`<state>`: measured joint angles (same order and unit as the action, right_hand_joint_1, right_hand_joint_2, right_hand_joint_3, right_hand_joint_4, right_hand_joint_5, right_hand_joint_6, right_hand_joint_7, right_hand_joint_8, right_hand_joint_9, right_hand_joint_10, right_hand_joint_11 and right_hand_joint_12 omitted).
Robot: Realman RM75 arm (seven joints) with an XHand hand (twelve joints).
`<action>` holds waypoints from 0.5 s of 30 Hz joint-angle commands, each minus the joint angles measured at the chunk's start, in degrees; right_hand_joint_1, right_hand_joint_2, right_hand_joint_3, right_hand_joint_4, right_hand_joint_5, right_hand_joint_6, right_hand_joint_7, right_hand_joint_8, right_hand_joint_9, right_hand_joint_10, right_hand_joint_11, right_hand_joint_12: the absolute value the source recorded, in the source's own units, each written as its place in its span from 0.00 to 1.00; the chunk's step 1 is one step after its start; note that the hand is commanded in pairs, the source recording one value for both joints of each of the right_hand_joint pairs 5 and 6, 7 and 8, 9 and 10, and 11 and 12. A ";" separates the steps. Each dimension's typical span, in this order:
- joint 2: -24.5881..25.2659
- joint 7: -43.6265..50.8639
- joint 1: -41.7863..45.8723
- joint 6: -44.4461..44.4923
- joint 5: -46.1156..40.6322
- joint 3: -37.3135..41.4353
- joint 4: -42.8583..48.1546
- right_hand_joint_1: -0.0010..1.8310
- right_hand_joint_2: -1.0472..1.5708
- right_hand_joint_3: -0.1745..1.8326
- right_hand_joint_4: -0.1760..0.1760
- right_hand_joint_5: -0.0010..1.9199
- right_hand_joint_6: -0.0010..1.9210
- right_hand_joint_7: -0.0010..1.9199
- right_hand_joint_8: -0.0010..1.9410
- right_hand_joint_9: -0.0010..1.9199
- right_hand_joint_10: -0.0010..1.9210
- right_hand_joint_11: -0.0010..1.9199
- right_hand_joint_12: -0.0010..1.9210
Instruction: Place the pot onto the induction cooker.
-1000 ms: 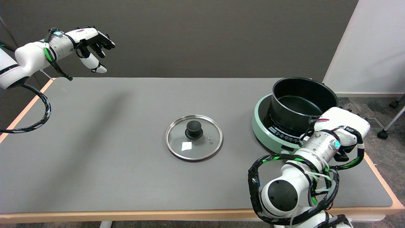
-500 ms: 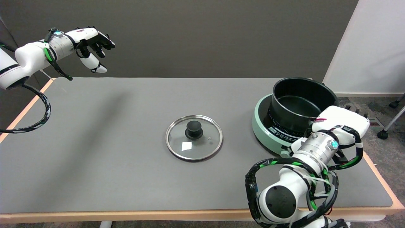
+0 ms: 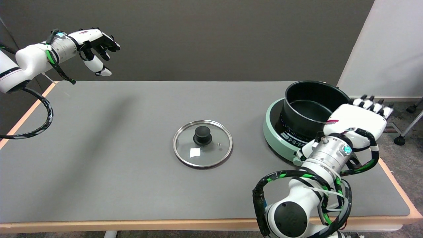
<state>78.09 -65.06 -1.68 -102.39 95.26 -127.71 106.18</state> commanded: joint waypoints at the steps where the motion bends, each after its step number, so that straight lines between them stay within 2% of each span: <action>1: 0.16 0.60 -0.35 7.94 5.63 -1.01 0.57 0.54 0.17 0.54 0.22 0.11 0.11 0.11 0.11 0.11 0.11 0.11 0.11; 5: 0.32 0.52 -1.16 11.40 7.06 -1.03 0.76 0.52 0.19 0.47 0.27 0.10 0.10 0.10 0.09 0.10 0.10 0.10 0.10; 8: 0.32 -0.88 -2.58 16.65 6.27 -0.98 0.81 0.52 0.20 0.46 0.32 0.08 0.08 0.08 0.08 0.08 0.08 0.08 0.08; 15: -0.67 -8.76 -6.98 25.63 -1.88 0.12 0.89 0.52 0.21 0.43 0.47 0.04 0.04 0.04 0.04 0.04 0.04 0.04 0.04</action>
<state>78.26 -65.33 -2.75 -93.20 99.40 -128.38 106.63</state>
